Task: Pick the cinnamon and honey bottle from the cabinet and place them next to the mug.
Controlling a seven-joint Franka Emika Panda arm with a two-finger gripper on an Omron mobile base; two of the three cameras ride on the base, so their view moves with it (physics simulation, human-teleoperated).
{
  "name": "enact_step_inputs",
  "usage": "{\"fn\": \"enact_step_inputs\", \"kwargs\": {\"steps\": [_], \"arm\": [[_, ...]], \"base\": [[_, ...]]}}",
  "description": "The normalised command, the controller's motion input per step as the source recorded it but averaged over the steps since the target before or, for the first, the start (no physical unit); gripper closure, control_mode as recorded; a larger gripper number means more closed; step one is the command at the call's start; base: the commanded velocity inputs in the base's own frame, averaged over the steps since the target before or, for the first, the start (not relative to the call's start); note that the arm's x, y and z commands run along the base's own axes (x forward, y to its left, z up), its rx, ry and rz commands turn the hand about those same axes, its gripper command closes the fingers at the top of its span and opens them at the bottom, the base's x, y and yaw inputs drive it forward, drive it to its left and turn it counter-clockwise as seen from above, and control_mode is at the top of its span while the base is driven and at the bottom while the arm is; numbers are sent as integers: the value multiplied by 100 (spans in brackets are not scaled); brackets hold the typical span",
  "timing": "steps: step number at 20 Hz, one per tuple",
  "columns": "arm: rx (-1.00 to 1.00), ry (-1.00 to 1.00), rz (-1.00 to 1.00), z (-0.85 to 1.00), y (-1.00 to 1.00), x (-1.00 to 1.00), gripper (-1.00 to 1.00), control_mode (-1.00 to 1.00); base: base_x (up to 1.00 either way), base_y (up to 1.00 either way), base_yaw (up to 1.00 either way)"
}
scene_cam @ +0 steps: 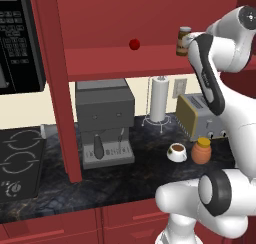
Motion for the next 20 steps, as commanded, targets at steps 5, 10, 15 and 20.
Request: {"fn": "enact_step_inputs", "kwargs": {"steps": [5, 10, 15, 20], "arm": [[0, 0, 0, 0, -19, 23, -100, -100], [0, 0, 0, 0, -12, 21, -100, -100], [0, 0, 0, -2, 0, 16, -100, -100], [0, 0, 0, -17, 1, 23, -100, -100]], "base": [[0, 0, 0], [0, 0, 0], [0, 0, 0], [0, 0, 0]]}}
